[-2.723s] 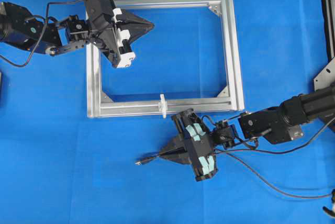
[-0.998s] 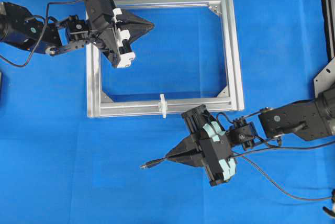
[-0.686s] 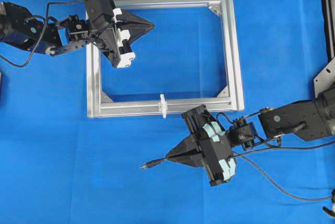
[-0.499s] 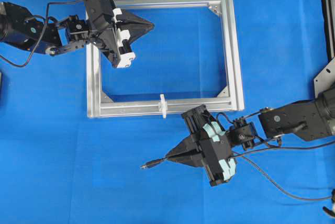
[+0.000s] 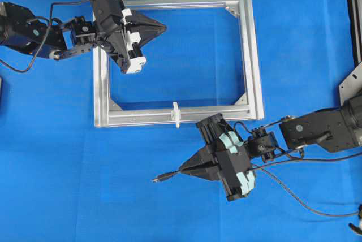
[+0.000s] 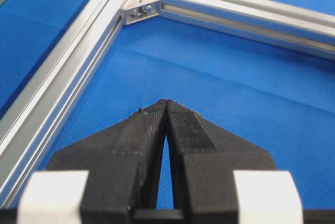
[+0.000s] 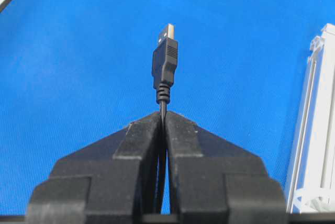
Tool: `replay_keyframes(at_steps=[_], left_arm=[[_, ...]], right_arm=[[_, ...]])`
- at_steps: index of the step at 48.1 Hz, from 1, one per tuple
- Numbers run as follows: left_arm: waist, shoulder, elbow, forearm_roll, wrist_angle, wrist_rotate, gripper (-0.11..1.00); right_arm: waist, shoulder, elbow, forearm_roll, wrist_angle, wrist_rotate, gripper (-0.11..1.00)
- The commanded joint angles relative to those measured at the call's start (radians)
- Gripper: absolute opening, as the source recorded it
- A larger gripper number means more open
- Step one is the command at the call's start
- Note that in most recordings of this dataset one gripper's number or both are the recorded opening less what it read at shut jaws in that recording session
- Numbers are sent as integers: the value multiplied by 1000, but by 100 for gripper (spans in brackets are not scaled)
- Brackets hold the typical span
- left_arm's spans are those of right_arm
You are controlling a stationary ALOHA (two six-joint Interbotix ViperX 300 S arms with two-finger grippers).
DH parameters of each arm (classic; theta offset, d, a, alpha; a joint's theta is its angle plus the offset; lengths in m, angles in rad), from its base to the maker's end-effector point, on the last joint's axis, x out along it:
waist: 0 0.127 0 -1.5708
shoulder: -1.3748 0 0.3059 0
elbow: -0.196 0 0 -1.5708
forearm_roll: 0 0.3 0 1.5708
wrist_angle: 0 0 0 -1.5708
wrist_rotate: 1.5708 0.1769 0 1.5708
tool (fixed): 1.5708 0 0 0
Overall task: Insert the wire through the string loop located in the center.
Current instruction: 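Lift the cable and carry it toward the white zip-tie loop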
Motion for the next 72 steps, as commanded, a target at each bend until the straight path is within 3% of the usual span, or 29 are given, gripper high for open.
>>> replay_keyframes(at_steps=[1, 23, 51, 72], left_arm=[[-2, -31, -11, 3, -5, 2, 0], [-2, -29, -14, 3, -5, 2, 0], [-2, -31, -17, 3, -5, 2, 0], [-2, -31, -18, 3, -5, 2, 0]], right_arm=[[2, -25, -8, 0, -6, 0, -2], [3, -31, -2, 2, -5, 0, -2], [2, -178, 209, 5, -9, 2, -2], [-48, -184, 219, 6, -6, 0, -2]])
